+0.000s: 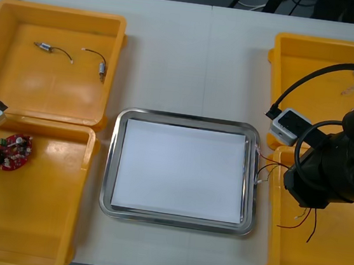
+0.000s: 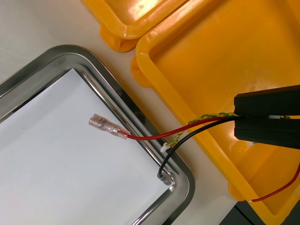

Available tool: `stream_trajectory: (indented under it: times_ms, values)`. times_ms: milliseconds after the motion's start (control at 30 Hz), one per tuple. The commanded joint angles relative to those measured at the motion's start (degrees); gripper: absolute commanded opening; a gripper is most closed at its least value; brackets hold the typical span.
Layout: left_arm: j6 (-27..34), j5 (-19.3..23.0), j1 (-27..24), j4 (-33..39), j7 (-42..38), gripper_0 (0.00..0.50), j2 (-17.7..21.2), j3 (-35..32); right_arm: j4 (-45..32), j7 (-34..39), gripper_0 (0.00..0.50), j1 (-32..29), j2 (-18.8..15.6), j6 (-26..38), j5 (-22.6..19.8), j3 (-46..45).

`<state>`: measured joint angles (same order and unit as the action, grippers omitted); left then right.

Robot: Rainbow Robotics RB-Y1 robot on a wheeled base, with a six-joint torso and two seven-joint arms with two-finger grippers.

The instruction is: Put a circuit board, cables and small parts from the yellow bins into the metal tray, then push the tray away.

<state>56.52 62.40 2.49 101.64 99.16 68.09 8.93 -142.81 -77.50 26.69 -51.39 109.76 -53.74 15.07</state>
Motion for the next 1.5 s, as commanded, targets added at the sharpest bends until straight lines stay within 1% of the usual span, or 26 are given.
stream_trajectory:
  times_ms: [33,133,367,500,633,867,967,1067,1267,1500]
  values:
    - [-0.4,0.4,-1.7,0.0,-2.7,0.000,-0.2,0.5,-0.7,2.7,0.000,1.5,-1.9,0.2,0.4,0.5]
    - [0.5,0.6,-2.1,0.4,-2.7,0.000,0.1,0.4,-0.7,2.9,0.000,1.5,-1.9,0.2,0.3,0.5]
    - [6.2,1.0,-2.1,3.6,-3.6,0.000,0.1,-1.7,-0.7,3.0,0.000,1.5,-2.0,0.2,0.3,0.5]
    - [6.8,1.1,-1.8,5.7,-4.6,0.000,0.1,-1.9,-0.6,2.9,0.000,1.5,-1.9,0.2,0.3,0.5]
    - [6.8,1.1,-1.0,7.3,-5.5,0.000,0.1,-1.8,-0.7,3.0,0.000,1.5,-1.9,0.2,0.3,0.5]
    - [6.1,-0.1,4.3,12.7,-7.1,0.000,0.1,-3.1,-0.7,3.1,0.000,1.5,-2.0,0.2,0.3,0.5]
    - [4.5,-0.5,6.7,14.5,-7.7,0.000,0.2,-3.1,-0.6,3.1,0.000,1.5,-1.9,0.2,0.3,0.5]
    - [2.6,-0.9,8.9,15.4,-8.1,0.000,0.6,-3.1,-0.7,3.3,0.000,1.5,-1.9,0.2,0.3,0.5]
    - [1.3,-1.4,12.2,15.7,-8.3,0.000,0.9,-3.0,-0.6,3.5,0.000,1.5,-1.9,0.2,0.4,0.5]
    - [-0.3,-2.5,14.0,15.7,-7.8,0.000,1.5,-3.0,-0.7,3.7,0.000,1.5,-1.9,0.2,0.4,0.5]
